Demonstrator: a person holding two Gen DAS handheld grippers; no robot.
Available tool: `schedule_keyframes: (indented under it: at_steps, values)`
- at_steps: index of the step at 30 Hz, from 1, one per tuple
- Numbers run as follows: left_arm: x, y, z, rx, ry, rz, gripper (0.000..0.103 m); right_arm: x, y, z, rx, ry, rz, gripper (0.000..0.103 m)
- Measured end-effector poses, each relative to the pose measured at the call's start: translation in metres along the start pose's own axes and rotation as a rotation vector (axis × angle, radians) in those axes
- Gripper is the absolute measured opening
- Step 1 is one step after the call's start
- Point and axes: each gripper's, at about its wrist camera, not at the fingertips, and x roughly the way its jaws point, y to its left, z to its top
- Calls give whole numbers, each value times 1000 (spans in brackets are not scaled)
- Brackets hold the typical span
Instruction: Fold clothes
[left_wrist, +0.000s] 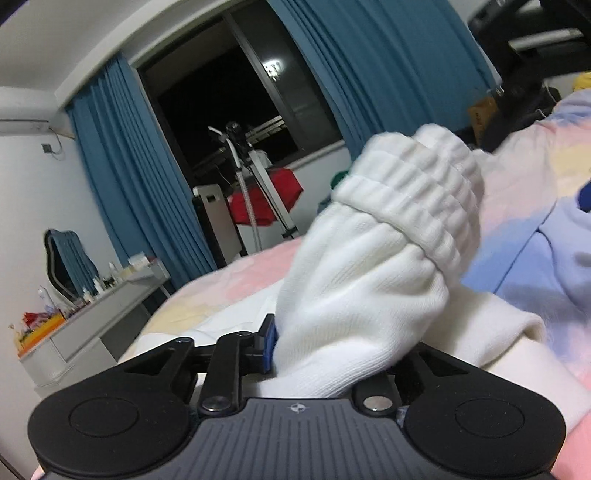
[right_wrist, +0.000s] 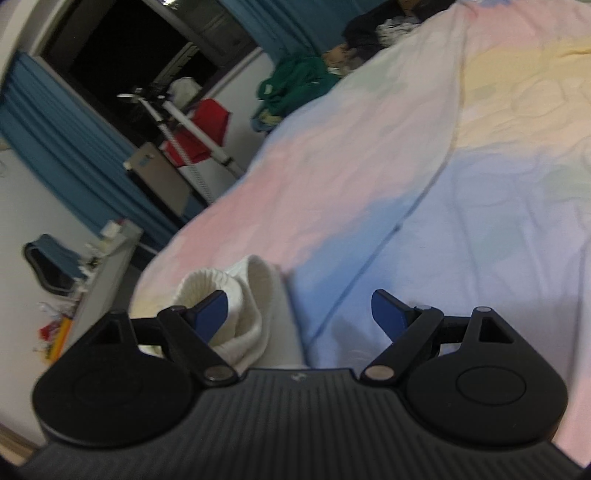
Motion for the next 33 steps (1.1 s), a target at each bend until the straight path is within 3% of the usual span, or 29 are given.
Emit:
schedule_keyframes:
  at_steps: [4,5,8,12,17,21,28,33]
  values:
    - [-20,7,-5,73,23,-58,65,5,1,-4,56,56,125,86]
    - [-28,25,-15,80,32,-70,71,7,1,-6,76,76,156,86]
    - [-40,72,-37,118,40,-106,80,13,0,-8,120,134,230,87]
    - [-52,109,-60,161,74,-116,83,17,7,-14,117,189,273,88]
    - [-65,151,-85,32,115,-97,86,25,22,-26,81,256,312,88]
    - [-66,177,-93,-102,174,-62,86,36,35,-34,6,272,258,88]
    - [-61,188,-93,-132,178,-44,89,46,56,-44,-118,193,179,88]
    - [-58,195,-92,-150,180,-32,89,46,60,-52,-178,140,95,63]
